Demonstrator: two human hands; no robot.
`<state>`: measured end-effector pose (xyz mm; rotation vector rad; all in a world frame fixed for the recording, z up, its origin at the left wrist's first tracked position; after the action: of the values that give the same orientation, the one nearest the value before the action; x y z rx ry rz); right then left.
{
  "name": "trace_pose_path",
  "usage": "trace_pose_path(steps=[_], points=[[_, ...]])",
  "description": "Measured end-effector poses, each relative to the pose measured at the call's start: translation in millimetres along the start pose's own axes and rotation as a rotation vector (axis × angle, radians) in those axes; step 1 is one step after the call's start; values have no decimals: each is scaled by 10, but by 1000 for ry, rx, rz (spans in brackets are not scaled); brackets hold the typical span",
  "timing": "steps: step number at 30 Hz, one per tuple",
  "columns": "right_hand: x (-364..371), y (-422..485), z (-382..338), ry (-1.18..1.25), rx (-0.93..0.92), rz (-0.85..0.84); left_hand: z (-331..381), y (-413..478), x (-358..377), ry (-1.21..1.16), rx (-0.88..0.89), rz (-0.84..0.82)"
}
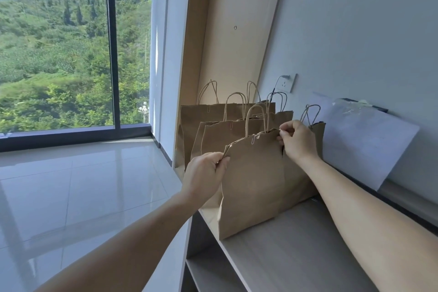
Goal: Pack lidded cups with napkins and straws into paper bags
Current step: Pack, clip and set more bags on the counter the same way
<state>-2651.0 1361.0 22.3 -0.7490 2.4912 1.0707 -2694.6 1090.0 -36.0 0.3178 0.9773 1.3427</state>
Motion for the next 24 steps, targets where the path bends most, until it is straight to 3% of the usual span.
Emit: trace_pose_path(steps=[8, 11, 13, 15, 18, 24], points=[[-140, -309, 0, -39, -25, 18, 103, 17, -70, 90, -39, 16], [-261, -512, 44, -34, -3, -12, 459, 10, -105, 366, 271, 131], [-346, -675, 87, -94, 15, -88, 658, -44, 60, 584, 408, 58], [-471, -870, 136, -164, 35, -183, 770, -158, 268, 667, 425, -79], [-878, -1182, 202, -257, 63, -233, 1041, -397, 532, 620, 386, -237], [-2272, -2011, 493, -383, 137, -132, 2185, -1033, 1002, 387, 375, -378]])
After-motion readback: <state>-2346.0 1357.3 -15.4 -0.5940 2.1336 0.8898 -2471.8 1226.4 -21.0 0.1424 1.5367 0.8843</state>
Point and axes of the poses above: each hand's wrist, its own y-axis towards the middle knuckle, its own x-axis out of the palm, z = x × y, the point moved 9 cm from there along y, towards the middle knuckle, and after that the axes turned 4 degrees about z, right-handed, at the moved point
